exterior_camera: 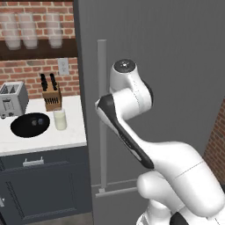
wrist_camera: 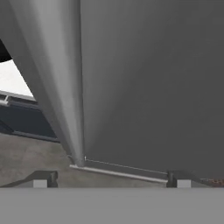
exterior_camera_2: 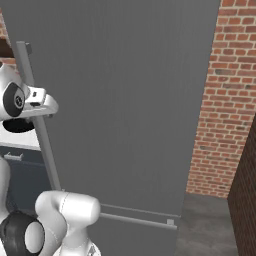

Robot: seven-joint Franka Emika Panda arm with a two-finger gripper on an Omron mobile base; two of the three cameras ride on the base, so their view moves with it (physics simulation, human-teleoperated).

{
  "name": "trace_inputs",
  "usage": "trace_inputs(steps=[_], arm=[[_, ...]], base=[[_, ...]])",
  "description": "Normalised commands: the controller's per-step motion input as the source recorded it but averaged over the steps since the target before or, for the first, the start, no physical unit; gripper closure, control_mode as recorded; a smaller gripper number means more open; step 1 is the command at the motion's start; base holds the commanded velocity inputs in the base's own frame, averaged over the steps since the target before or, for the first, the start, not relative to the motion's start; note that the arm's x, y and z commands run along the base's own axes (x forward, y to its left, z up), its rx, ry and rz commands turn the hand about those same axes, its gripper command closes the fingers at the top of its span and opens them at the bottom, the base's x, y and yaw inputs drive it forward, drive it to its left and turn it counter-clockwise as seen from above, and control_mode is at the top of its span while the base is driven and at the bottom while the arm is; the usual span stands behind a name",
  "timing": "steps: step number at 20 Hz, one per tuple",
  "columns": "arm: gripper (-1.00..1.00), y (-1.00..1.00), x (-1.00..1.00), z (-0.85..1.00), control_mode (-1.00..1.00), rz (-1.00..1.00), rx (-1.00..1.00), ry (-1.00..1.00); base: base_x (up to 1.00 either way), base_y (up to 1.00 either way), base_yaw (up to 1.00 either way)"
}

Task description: Grab a lemon wedge from the fridge and one ice cube from the ice bowl, and put them in the glass of lemonade.

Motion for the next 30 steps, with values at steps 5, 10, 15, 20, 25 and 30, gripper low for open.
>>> trace_inputs(steps=[5,10,15,20,25,30], arm=[[-1.0,-1.0,-0.78,0.0,-1.0,0.0,0.15,0.0],[-1.0,-0.85,-0.47,-0.03,-1.0,-0.01,0.09,0.01],[-1.0,-0.02,0.0,0.0,-1.0,-0.01,0.0,0.0],[-1.0,0.06,-0.13,0.0,-1.0,0.01,0.0,0.0],[-1.0,0.11,-0.03,0.0,1.0,0.02,-0.01,-0.03],[-1.0,0.0,0.0,0.0,1.0,0.0,0.0,0.0]], base=[[0.0,0.0,0.0],[0.0,0.0,0.0],[0.0,0.0,0.0],[0.0,0.0,0.0],[-0.03,0.77,0.03],[0.02,1.0,0.0]])
